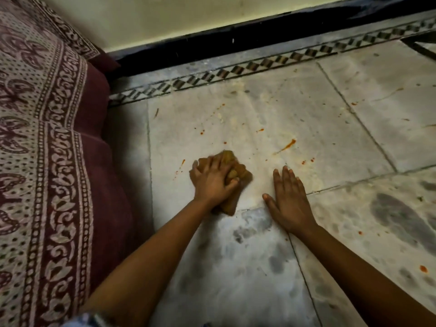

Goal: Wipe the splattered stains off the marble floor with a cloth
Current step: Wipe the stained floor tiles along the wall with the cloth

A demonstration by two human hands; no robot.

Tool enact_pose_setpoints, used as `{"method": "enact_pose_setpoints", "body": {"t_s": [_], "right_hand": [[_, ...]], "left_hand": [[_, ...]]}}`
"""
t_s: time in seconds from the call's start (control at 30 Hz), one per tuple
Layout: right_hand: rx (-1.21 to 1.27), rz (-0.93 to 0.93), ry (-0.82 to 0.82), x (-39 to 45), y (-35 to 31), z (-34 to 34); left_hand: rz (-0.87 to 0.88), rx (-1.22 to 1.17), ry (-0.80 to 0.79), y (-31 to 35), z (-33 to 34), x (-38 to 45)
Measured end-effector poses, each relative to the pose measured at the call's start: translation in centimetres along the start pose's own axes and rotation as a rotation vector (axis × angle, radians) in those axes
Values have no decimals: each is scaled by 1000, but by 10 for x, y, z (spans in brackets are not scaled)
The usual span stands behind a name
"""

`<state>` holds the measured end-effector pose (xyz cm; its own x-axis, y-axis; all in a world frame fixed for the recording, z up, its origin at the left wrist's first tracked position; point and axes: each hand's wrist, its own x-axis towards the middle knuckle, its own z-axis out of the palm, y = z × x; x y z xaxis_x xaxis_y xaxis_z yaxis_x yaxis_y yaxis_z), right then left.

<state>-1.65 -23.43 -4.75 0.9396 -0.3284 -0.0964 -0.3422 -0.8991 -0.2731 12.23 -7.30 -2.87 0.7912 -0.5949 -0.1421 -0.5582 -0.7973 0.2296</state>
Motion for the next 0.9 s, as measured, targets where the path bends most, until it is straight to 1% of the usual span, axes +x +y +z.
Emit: {"method": "enact_pose_setpoints", "body": {"t_s": [0.07, 0.1, 0.17, 0.23, 0.27, 0.37, 0.43, 0.5, 0.57, 0.63, 0.67, 0.7, 0.73, 0.8, 0.83, 0.9], "right_hand": [[-2, 6, -66, -1, 2, 9], [-5, -1, -72, -3, 4, 14], [-31, -13, -34, -4, 8, 23], [-49, -3, -58, -3, 10, 25], [-48, 5, -74, -3, 9, 25], [-76, -3, -49, -3, 8, 23], [-73, 0, -37, -3, 7, 22], [-68, 7, -43, -4, 6, 21], [-59, 13, -54, -4, 6, 19], [-54, 15, -59, -4, 6, 19], [-48, 14, -58, -4, 6, 20], [-43, 10, -58, -5, 6, 20], [-44, 7, -56, -5, 6, 20], [-43, 4, -59, -4, 6, 20], [-36, -3, -74, -5, 5, 19], [-6, -10, -90, -3, 6, 19]], "left_hand": [[133, 62, -38, 6, 14, -15], [191, 76, -26, 3, 21, -30], [221, 84, 68, -18, 30, -56], [152, 85, 134, -46, 30, -65], [96, 81, 135, -59, 26, -60], [-64, 28, 77, -62, 11, -16], [-89, 11, 21, -46, 7, 20], [-28, 61, -45, -23, 9, 38], [107, 121, -74, -9, 14, 29], [262, 156, -51, -14, 21, -2], [315, 155, -23, -25, 25, -20], [328, 150, 1, -40, 27, -36], [293, 144, 11, -57, 24, -47], [119, 123, -18, -81, 15, -51], [23, 102, -41, -84, 9, -47], [-107, 61, -67, -71, 3, -27]]}}
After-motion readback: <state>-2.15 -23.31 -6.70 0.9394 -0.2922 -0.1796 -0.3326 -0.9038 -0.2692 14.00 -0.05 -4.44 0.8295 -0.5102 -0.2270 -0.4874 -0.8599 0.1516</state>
